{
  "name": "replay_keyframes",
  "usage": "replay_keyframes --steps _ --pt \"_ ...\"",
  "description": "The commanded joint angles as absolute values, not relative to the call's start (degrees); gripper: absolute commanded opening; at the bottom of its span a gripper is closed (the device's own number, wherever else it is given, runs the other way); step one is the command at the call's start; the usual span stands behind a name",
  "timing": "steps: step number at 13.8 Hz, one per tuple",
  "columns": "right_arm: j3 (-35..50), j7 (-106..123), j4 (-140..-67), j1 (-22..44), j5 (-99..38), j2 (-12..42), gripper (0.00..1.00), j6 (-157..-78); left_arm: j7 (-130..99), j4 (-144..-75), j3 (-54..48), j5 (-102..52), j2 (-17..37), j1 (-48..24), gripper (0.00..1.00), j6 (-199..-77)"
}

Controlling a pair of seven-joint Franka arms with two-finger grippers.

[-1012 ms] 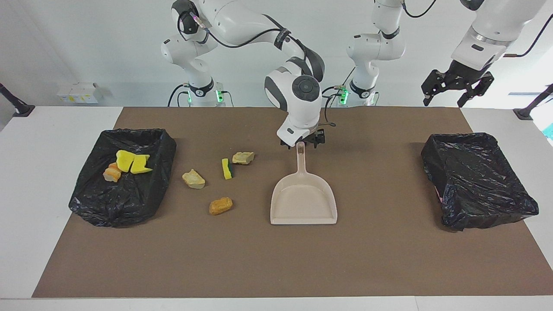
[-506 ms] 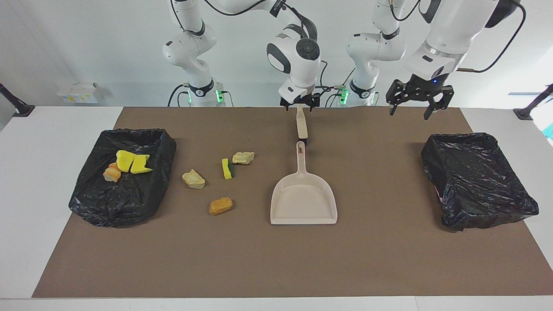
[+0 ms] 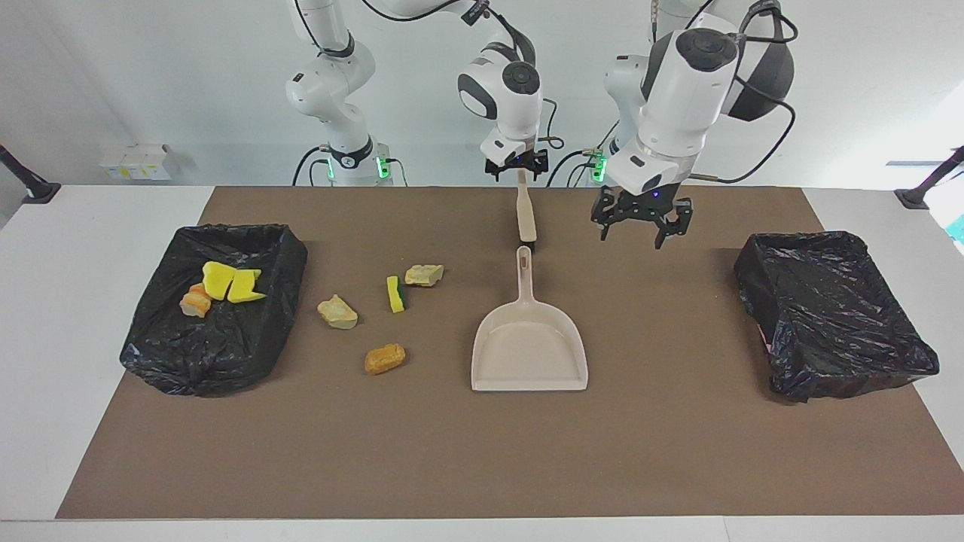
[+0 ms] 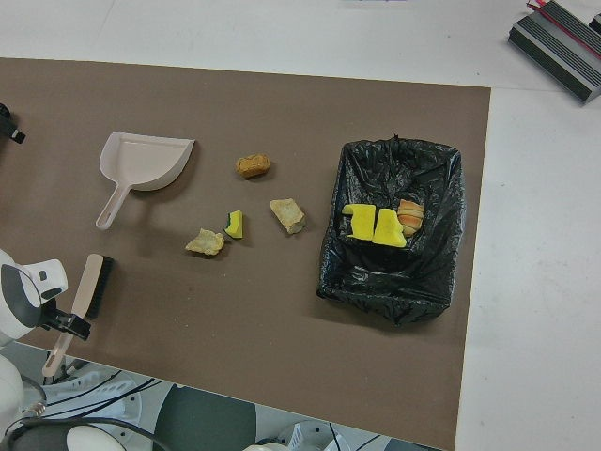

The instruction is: Sweep and dump trash in bin

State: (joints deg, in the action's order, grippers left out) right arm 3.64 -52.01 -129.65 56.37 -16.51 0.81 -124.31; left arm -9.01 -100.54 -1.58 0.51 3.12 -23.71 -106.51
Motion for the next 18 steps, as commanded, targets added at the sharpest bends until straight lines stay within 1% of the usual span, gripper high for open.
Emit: replay_keyframes --steps 1,3,5,8,11,12,13,14,16,18 --pt "3.6 -53.9 -131.7 57.3 -17.5 -0.3 1.0 -125.8 -11.3 -103.3 -0.7 1.1 4.8 -27.9 1.0 -110.4" --pt "3.5 -53.7 -131.8 58.2 -17.5 0.4 1.0 -125.9 -15.4 -103.5 -0.6 1.6 8.9 -30.9 1.0 -114.1" --pt "3.5 -53.8 -131.7 58.2 -17.5 0.6 0.9 -126.3 -18.0 -103.8 -0.7 1.6 10.3 -32.3 1.0 -116.8" --pt "3.5 -53.8 -131.7 58.2 -17.5 0.9 0.8 -126.3 -19.8 -103.9 -0.6 2.0 12.9 -34.3 1.0 -118.3" --pt "3.5 -53.7 -131.7 58.1 -17.5 1.0 0.67 -127.5 -23.6 -105.8 -0.7 2.0 13.4 -34.9 1.0 -122.3" --pt "3.5 -53.6 -131.7 58.1 -17.5 1.1 0.58 -128.1 -23.7 -107.0 -0.7 2.0 13.4 -35.9 1.0 -122.6" --pt "3.5 -53.4 -131.7 58.1 -17.5 1.2 0.44 -128.1 -24.0 -107.3 -0.7 2.0 13.4 -36.1 1.0 -123.3" --pt "3.5 -53.1 -131.7 58.1 -17.5 1.2 0.34 -128.0 -25.3 -108.2 -0.7 1.9 13.4 -36.2 1.0 -124.8" --pt "3.5 -52.9 -131.6 58.1 -17.5 1.3 0.15 -127.9 -27.0 -110.0 -0.7 2.0 13.4 -36.4 1.0 -128.0" --pt "3.5 -52.6 -131.3 57.8 -17.5 1.6 0.03 -127.9 -27.0 -111.1 -0.7 2.0 13.3 -36.7 1.0 -128.5"
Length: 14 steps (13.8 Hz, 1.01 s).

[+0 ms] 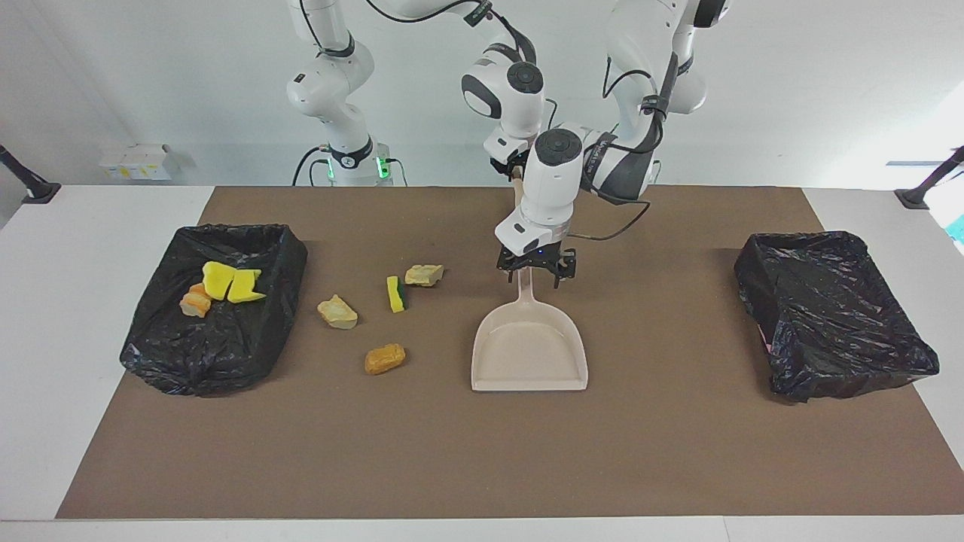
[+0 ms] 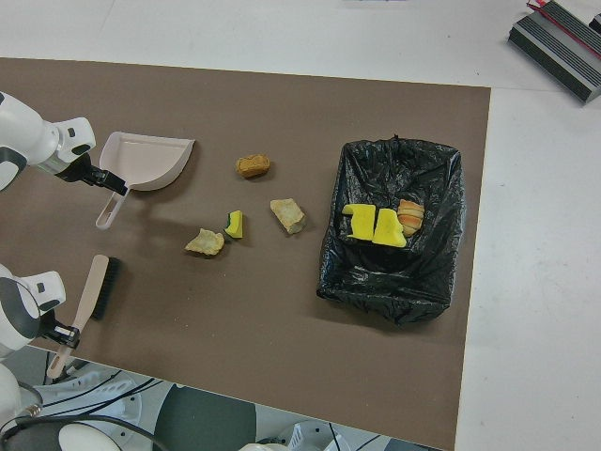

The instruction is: Sweep and dump trash in bin

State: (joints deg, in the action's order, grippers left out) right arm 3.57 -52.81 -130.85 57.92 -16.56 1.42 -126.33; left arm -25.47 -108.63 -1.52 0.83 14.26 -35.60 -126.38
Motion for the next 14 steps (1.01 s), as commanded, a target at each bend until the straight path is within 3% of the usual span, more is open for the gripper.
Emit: replay_keyframes --steps 1,6,8,12,14 --pt "3.5 -52.3 -131.0 57.7 -17.5 1.8 0.0 -127.7 -27.1 -111.4 -0.7 1.9 13.2 -36.8 1.0 -128.8" --pt "3.3 -52.4 -128.2 57.4 -17.0 2.7 0.0 -123.6 -27.4 -113.7 -1.0 1.6 12.3 -37.3 1.0 -129.2" --pt "3.0 -52.5 -127.7 57.1 -16.5 1.9 0.0 -122.0 -27.5 -113.0 -1.0 1.3 12.4 -37.2 0.87 -128.8" --pt "2.8 -49.7 -127.2 52.5 -15.6 -2.1 0.0 -114.1 -26.6 -112.5 -1.0 1.3 12.4 -37.2 0.19 -125.8" --pt "2.8 -46.7 -127.8 48.4 -14.3 -5.5 0.0 -109.9 -26.4 -112.3 -1.0 1.3 12.3 -37.2 0.14 -123.9"
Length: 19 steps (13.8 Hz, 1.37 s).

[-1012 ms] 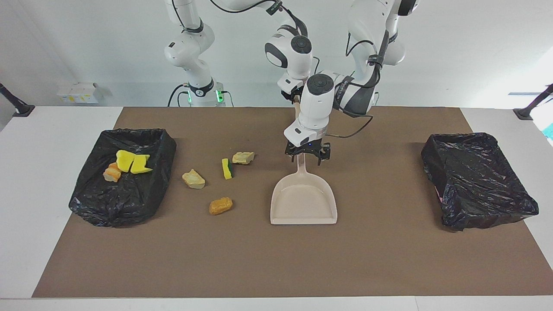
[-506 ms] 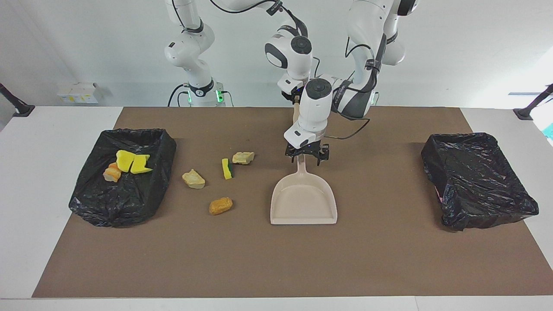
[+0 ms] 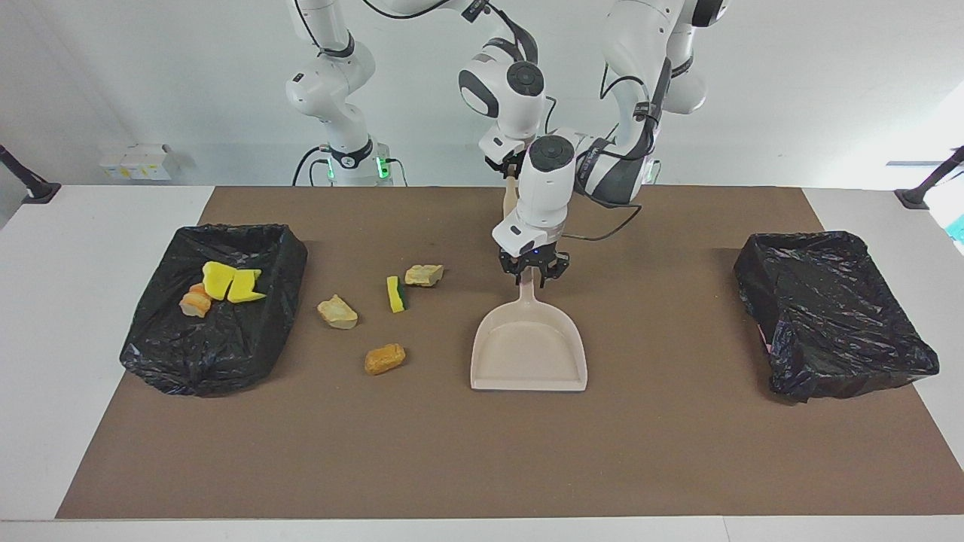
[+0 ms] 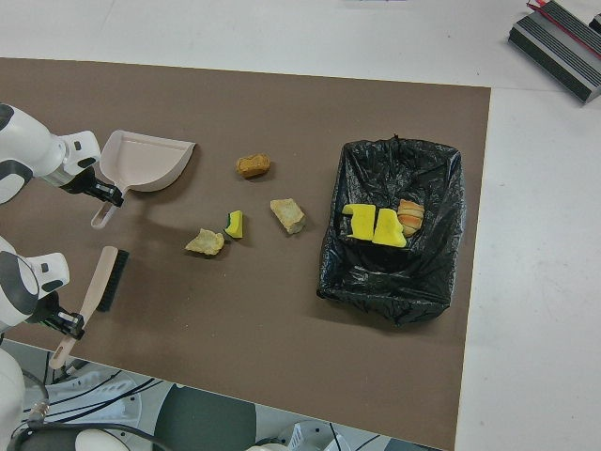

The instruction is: Sweep and dump trash in bin

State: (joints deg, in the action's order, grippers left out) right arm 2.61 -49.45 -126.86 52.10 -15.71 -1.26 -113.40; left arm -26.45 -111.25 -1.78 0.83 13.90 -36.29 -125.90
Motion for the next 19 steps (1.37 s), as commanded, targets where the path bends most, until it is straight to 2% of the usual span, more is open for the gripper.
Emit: replay_keyframes --steps 1,3,6,12,16,18,19 --pt "2.8 -46.3 -128.1 46.3 -13.5 -7.4 0.0 -108.4 -26.3 -112.2 -1.0 1.3 11.9 -36.9 0.11 -123.2" --pt "2.8 -46.1 -128.1 42.3 -10.8 -9.6 0.0 -105.2 -25.8 -111.1 -0.8 1.3 11.1 -36.4 0.07 -120.8" --pt "2.8 -39.7 -127.2 35.5 -9.4 -11.2 0.0 -101.1 -17.5 -110.3 -0.4 1.4 10.3 -35.9 0.07 -116.0" --pt "2.9 -32.4 -127.1 23.3 -0.8 -11.1 0.0 -99.1 8.0 -110.4 -0.2 2.0 8.5 -32.3 0.07 -111.2" --pt "3.1 -25.4 -128.0 13.0 4.8 -9.6 0.0 -104.4 20.0 -111.6 -0.2 2.1 6.8 -29.9 0.07 -110.3" --pt "3.1 -17.0 -127.9 10.2 9.9 -7.6 0.0 -107.7 27.7 -111.6 -0.1 4.6 6.8 -28.9 0.0 -110.4" --pt "3.1 -15.9 -127.9 8.3 10.7 -6.2 0.0 -109.7 32.2 -111.7 -0.1 4.8 6.8 -28.7 0.0 -110.4"
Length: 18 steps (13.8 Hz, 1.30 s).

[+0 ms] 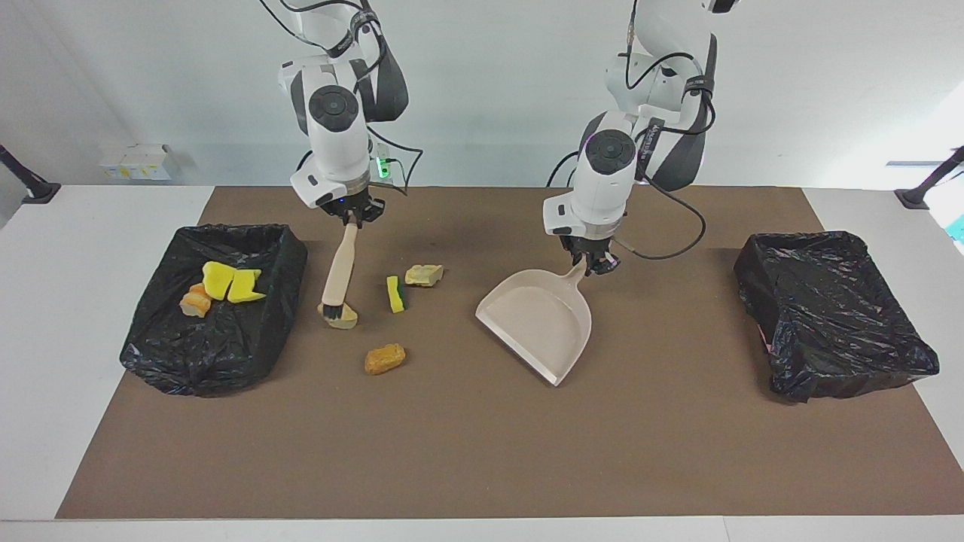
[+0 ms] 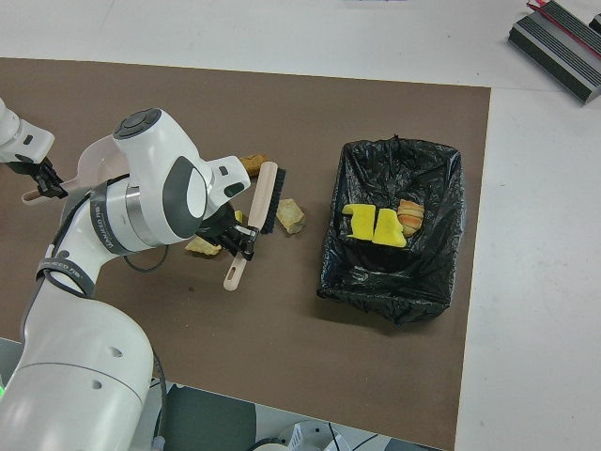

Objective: Sweep and dump trash in bin
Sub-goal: 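Sweep the crumbs toward the dustpan with the right gripper's brush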

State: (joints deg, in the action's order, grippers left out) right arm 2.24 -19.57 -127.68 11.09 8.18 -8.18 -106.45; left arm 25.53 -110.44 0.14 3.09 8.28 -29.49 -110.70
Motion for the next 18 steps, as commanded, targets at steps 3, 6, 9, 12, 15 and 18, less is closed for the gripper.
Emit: replay_keyframes --steps 3,6,9,12,15,18 --pt "3.1 -15.5 -128.0 6.0 14.7 -1.7 0.0 -113.7 35.8 -114.6 -0.1 8.3 5.1 -28.7 0.0 -111.8" --pt "3.2 -15.4 -128.0 5.9 18.0 0.2 0.0 -114.3 42.9 -116.7 -0.1 9.0 4.1 -28.7 0.0 -113.9" --pt "3.5 -14.8 -128.0 6.9 17.2 0.4 0.0 -113.7 47.5 -120.4 -0.1 9.1 2.1 -29.3 0.0 -115.2" --pt "3.6 -14.2 -127.8 9.3 9.4 1.7 0.0 -114.3 47.3 -124.5 -0.1 9.2 -0.2 -30.9 0.0 -117.3" --pt "3.7 -14.2 -127.2 10.7 4.0 2.3 0.0 -114.3 46.7 -125.3 -0.3 9.2 -1.0 -31.8 0.0 -117.1" --pt "3.7 -15.3 -127.0 14.7 -2.7 3.3 0.0 -116.5 40.4 -125.8 -0.4 9.2 -1.2 -32.1 0.0 -116.9"
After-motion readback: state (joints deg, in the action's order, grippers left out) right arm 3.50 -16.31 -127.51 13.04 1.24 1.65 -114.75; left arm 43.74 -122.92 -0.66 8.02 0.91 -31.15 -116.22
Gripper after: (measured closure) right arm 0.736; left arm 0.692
